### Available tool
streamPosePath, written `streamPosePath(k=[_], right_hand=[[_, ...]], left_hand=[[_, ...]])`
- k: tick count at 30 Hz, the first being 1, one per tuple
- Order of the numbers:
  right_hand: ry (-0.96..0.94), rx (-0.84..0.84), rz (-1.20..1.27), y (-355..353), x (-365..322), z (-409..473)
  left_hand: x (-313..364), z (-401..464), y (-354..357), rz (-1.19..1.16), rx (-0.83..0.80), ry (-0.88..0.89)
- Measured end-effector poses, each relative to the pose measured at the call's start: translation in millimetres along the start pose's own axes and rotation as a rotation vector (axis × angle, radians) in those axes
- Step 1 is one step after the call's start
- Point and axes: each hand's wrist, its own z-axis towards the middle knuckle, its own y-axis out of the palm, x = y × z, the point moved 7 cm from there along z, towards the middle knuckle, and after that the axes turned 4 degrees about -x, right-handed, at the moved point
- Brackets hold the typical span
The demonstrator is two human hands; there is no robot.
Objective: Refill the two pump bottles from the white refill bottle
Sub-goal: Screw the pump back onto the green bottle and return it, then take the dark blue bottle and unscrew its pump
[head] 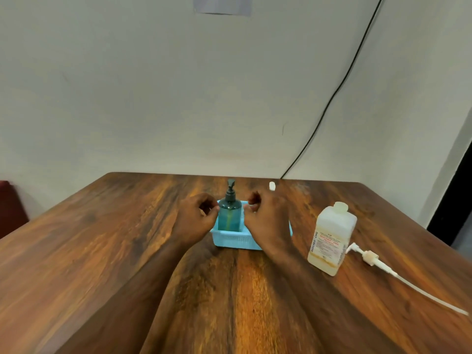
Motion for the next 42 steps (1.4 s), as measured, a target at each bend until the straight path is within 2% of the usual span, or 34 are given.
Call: streamPosePath(k=[4,6,11,15,20,24,30,37,42], right_hand=[[0.129,0.086,0.037,-23.0,41.5,-7.5],[0.181,0.072,-0.011,-26.0,57.6,-6.7],[0.236,-0.176,-0.043,-2.4,79.9,3.4],[0.170,-0.269,-0.046,15.9,86.9,7.8],[0.133,-0.168,0.050,9.7,85.5,11.4],[0.049,-0.048,0.175,-12.7,70.4,12.4],[-0.059,0.043,0.296,-49.9,40.5,2.7],[0.043,-0.017,0.404,-55.2,45.5,-34.5],[0.011,-0.092,0.416,-40.2,56.0,-57.8]], left_hand=[[19.5,3.4,21.5,-0.031,-0.054,0.034],[24.5,4.7,34.6,-0.028,-0.079,0.032],[37.9,5.2,53.1,0.019,-0.092,0.056],[43.8,3.0,55.6,0.019,-0.098,0.078],[41.8,-2.2,54.4,-0.026,-0.090,0.081],[44.4,-5.9,54.5,-0.065,-0.080,0.067],[56.6,-15.2,50.2,-0.143,-0.043,0.094],[60.5,-57.5,62.8,-0.305,-0.073,0.044],[68.4,-72.2,70.5,-0.362,-0.103,0.132]])
